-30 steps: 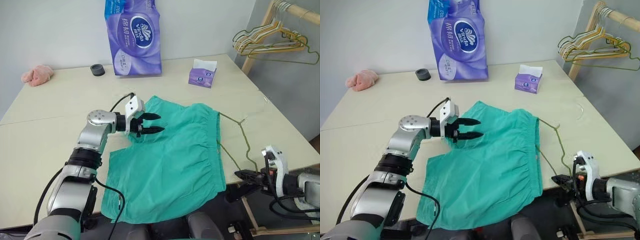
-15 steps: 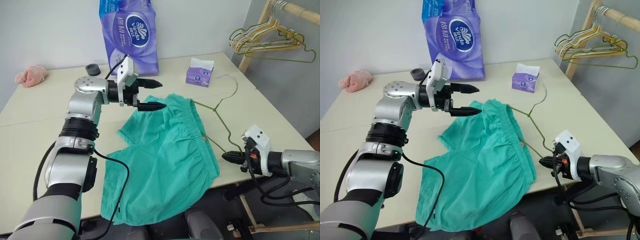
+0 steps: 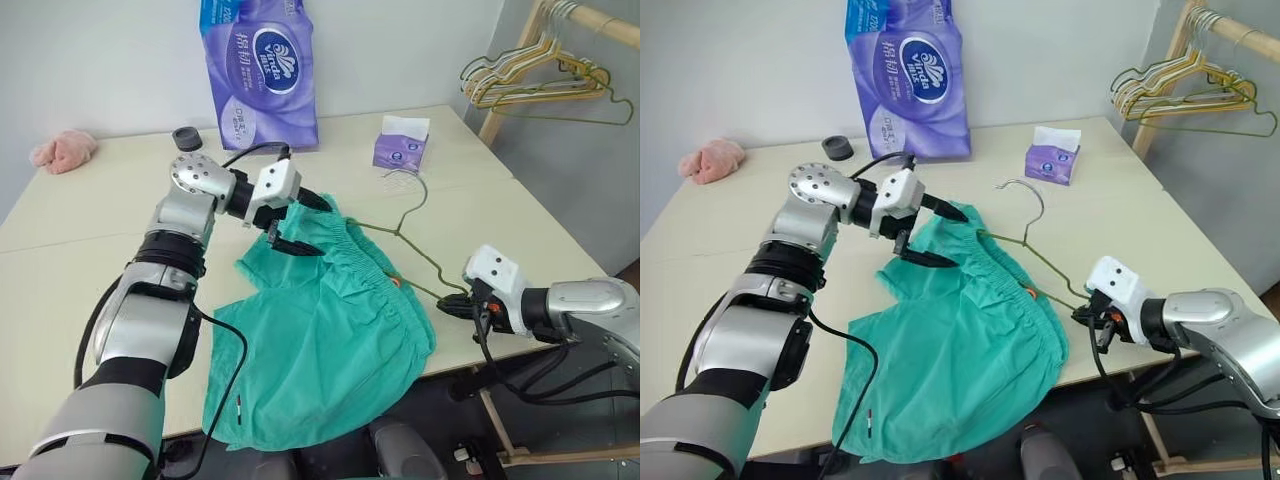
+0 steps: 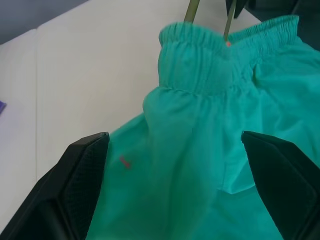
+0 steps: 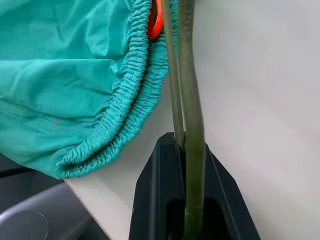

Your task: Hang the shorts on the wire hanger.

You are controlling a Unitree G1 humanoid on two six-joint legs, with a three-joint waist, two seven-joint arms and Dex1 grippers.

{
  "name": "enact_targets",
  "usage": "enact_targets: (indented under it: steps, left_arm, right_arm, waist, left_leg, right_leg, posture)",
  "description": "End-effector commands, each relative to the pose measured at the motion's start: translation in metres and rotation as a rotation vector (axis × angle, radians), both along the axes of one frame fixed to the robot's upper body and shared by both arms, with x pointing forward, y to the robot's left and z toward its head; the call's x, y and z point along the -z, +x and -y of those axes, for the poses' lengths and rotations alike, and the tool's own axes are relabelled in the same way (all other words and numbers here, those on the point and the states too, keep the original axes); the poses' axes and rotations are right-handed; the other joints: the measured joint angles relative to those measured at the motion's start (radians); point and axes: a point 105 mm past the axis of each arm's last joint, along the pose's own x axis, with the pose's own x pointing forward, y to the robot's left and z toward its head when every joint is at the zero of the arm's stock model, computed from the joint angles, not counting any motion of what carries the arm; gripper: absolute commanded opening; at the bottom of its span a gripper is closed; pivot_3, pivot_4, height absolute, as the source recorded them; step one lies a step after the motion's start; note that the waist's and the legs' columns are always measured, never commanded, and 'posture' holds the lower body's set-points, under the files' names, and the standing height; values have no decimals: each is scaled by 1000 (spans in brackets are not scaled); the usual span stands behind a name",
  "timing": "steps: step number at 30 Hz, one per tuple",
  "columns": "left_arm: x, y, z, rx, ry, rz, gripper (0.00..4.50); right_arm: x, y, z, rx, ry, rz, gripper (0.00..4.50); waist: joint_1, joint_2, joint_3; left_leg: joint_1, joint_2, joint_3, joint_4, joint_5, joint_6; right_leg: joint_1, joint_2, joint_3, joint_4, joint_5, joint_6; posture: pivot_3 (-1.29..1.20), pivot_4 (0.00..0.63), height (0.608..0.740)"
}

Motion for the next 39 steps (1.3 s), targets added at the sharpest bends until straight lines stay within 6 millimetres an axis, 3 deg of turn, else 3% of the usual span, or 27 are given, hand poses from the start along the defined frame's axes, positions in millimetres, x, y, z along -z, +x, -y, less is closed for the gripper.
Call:
enact_targets:
  steps: [1, 6, 11, 26, 33, 39]
  left_arm:
    - [0, -3, 4, 35, 10, 22, 4482]
    - [16, -11, 8, 79, 41, -13, 4482]
    - [20, -13, 7, 77, 48, -36, 4482]
    - [39, -22, -3, 81, 111, -82, 162]
    - [38, -18, -5, 47, 93, -77, 56]
    - [39, -17, -6, 30, 87, -76, 0]
  right_arm:
    - [-12, -1, -12, -59, -2, 65, 0]
    - [-17, 1, -18, -102, -39, 114, 0]
    - [-16, 3, -18, -115, -71, 141, 0]
    - [-29, 11, -24, -126, -62, 233, 0]
    - [-30, 12, -18, -151, -115, 277, 0]
    - [-28, 8, -9, -180, -173, 277, 1651]
  waist:
    - [-1, 0, 0]
    - [-9, 0, 0]
    - [-16, 0, 0]
    - [-30, 1, -1]
    - [-30, 1, -1]
    - [-30, 1, -1]
  left_leg:
    - [0, 0, 0, 0, 0, 0]
    - [0, 0, 0, 0, 0, 0]
    - [0, 0, -1, 1, 0, 0]
    - [1, 0, -2, 2, 0, 0]
    - [1, 0, -2, 2, 0, 0]
    - [1, 0, -1, 2, 0, 0]
  right_leg:
    - [0, 0, 0, 0, 1, -2]
    - [0, 0, 0, 0, 1, -2]
    - [0, 0, 0, 1, 2, -2]
    - [-1, -1, 0, 5, 2, -2]
    - [-1, -2, 0, 6, 2, -2]
    - [0, -2, 0, 6, 2, -2]
  posture:
    - [-287, 71, 740]
    - [-287, 71, 740]
    - [-287, 68, 740]
    - [-288, 67, 740]
    - [-285, 69, 740]
    - [-284, 69, 740]
